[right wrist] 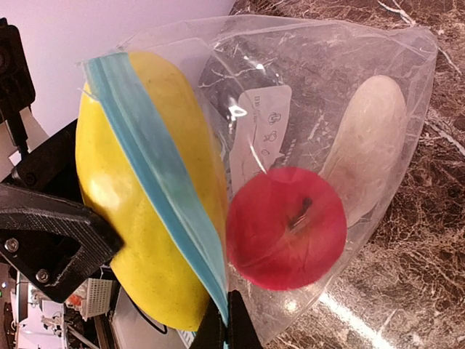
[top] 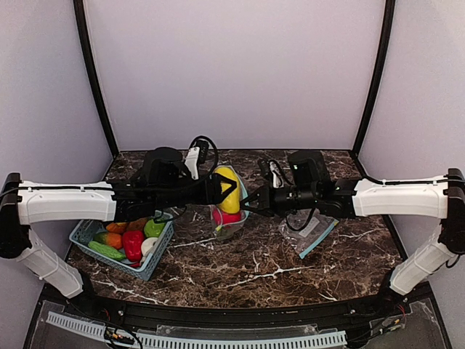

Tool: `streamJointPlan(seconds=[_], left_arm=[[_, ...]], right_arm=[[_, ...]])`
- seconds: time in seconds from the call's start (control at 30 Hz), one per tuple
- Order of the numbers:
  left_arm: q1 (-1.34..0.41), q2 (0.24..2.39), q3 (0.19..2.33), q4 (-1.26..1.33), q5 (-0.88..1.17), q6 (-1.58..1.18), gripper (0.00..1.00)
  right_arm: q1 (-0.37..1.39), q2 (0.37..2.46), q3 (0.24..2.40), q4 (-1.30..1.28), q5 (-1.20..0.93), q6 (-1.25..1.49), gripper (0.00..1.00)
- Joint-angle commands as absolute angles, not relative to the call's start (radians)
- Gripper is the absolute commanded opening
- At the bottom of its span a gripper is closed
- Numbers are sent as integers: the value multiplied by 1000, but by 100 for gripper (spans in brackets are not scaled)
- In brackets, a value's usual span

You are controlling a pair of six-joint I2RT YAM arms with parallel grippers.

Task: Place the food in the zip-top bag and seal the zipper
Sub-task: Place the fake fruit in the zipper food storage bag.

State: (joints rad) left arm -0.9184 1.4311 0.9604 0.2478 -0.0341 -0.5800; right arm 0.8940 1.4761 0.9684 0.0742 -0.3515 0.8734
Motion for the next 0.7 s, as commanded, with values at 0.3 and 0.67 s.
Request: streamJointPlan(seconds=[0.3,0.67], left_arm=[[-882,1516,1076,-76,263,-736,42],[-831,1581,1157,-172,288,-686,43]], right_arm=[[894,1490,983,69,-382,820,0],[894,1511,1005,42,-425,763,0]])
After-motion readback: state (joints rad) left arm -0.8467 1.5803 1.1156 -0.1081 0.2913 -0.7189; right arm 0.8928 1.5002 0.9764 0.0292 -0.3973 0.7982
